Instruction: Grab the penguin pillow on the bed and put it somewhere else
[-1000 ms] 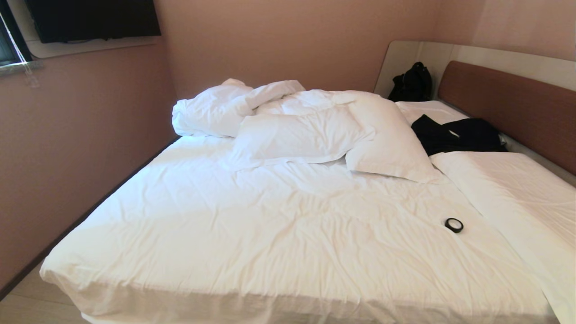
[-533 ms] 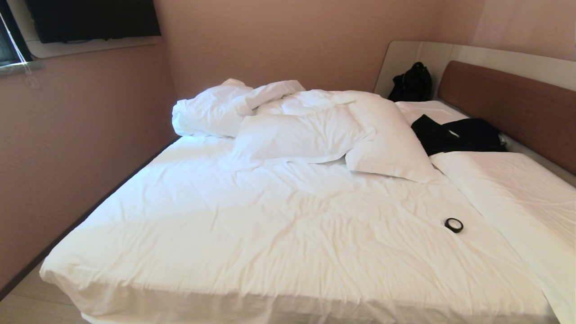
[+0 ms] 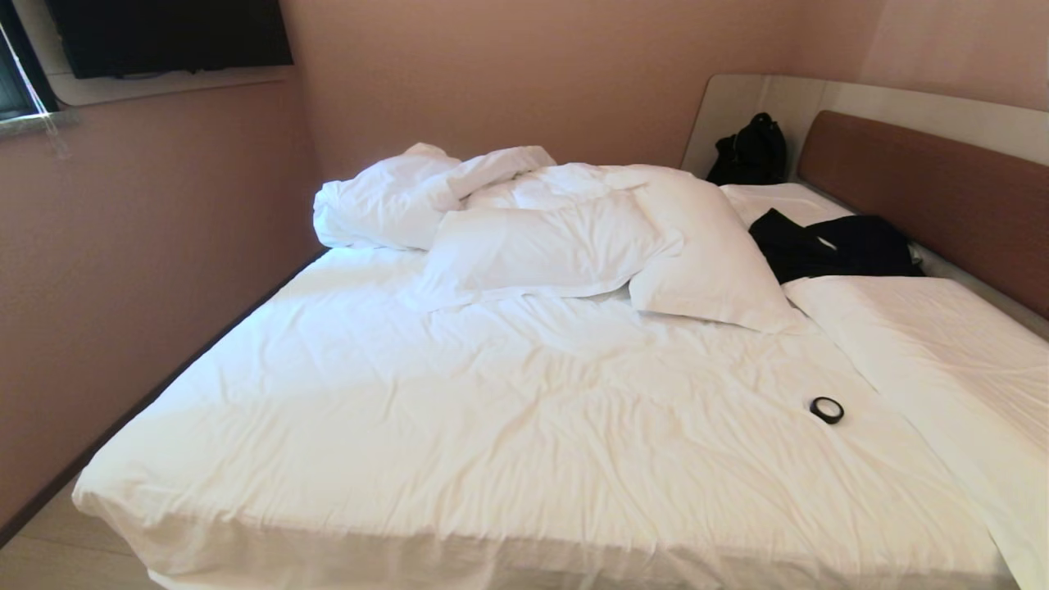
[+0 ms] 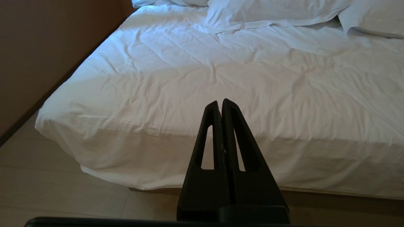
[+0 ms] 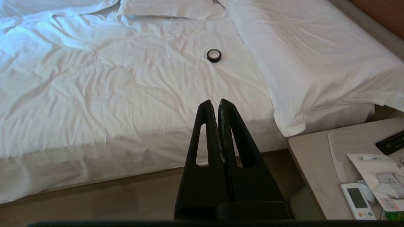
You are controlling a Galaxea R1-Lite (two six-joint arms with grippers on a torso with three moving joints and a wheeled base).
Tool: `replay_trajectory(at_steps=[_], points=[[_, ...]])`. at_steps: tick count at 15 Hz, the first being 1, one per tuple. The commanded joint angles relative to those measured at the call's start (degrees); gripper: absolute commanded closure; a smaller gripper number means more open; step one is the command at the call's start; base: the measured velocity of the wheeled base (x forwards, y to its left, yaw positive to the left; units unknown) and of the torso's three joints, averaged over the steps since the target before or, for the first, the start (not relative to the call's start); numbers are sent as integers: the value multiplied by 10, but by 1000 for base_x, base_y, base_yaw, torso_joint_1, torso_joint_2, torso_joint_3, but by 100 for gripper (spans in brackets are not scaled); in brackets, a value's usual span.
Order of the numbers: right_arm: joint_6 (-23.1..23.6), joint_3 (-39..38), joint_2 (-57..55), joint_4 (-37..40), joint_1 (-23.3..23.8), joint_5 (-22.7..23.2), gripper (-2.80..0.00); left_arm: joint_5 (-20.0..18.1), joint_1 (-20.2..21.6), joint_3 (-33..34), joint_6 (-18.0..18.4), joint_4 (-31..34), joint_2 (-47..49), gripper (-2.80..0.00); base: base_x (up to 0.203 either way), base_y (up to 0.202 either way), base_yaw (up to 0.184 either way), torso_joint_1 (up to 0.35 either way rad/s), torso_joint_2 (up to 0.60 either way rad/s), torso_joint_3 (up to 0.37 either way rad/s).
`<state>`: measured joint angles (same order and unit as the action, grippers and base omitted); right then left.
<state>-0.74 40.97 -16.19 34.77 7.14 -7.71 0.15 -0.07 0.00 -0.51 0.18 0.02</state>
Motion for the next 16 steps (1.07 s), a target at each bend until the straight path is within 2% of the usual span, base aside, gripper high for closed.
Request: replay_trajectory(at_steps=[1,8,11,16], points=[[-1,8,3,0,-7,-8,0,0,0,1,0,0,0,0,0,0,0,0,0,0],[4,57,-3,-16,-30,-20,0,0,0,1,0,0,0,0,0,0,0,0,0,0],[6,31,14,-14,-33,-21,0,0,0,1,0,0,0,0,0,0,0,0,0,0],[52,20,35,-16,-74,-29,0,0,0,1,0,0,0,0,0,0,0,0,0,0]])
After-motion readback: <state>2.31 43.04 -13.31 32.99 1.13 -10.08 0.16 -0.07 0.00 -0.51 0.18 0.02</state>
